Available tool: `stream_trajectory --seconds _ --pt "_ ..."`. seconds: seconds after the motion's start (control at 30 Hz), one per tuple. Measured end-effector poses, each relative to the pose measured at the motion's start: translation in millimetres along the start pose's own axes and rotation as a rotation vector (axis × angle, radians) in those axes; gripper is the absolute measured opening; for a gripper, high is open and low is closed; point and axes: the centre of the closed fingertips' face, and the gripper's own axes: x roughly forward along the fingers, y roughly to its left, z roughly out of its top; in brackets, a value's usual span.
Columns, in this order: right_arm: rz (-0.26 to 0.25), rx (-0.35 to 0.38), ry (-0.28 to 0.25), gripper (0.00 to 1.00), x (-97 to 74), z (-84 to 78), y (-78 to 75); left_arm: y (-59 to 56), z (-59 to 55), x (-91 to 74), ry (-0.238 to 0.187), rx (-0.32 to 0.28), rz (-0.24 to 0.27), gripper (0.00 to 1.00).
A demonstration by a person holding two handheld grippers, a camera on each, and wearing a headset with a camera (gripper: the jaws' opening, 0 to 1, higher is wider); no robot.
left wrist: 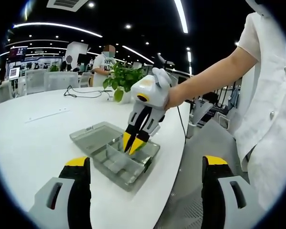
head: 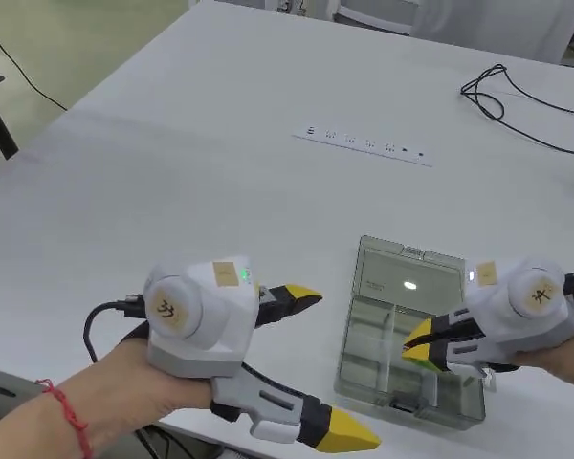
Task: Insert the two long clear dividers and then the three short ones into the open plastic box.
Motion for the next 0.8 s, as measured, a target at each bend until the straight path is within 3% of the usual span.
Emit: stream_trajectory --seconds 0.2,0.47,0.63,0.8 --pt "-0.030 0.050 -0.060 0.13 -21.3 6.7 -7.5 2.7 -1.0 -2.0 0.003 -0.001 0.006 1.00" --pt "-0.099 0.107 -0.104 0.21 -61.9 -1.8 -17.5 6.3 -2.0 -3.4 0.008 -0.002 0.012 1.00" --pt "-0.126 0.130 -0.082 0.26 -81.6 -19.8 -15.1 7.4 -2.3 -4.8 0.010 0.000 0.015 1.00" --pt "-0.139 0.151 -0.029 0.29 -96.8 -50.2 -11.3 8.0 -2.5 -6.5 0.014 0.004 0.018 1.00"
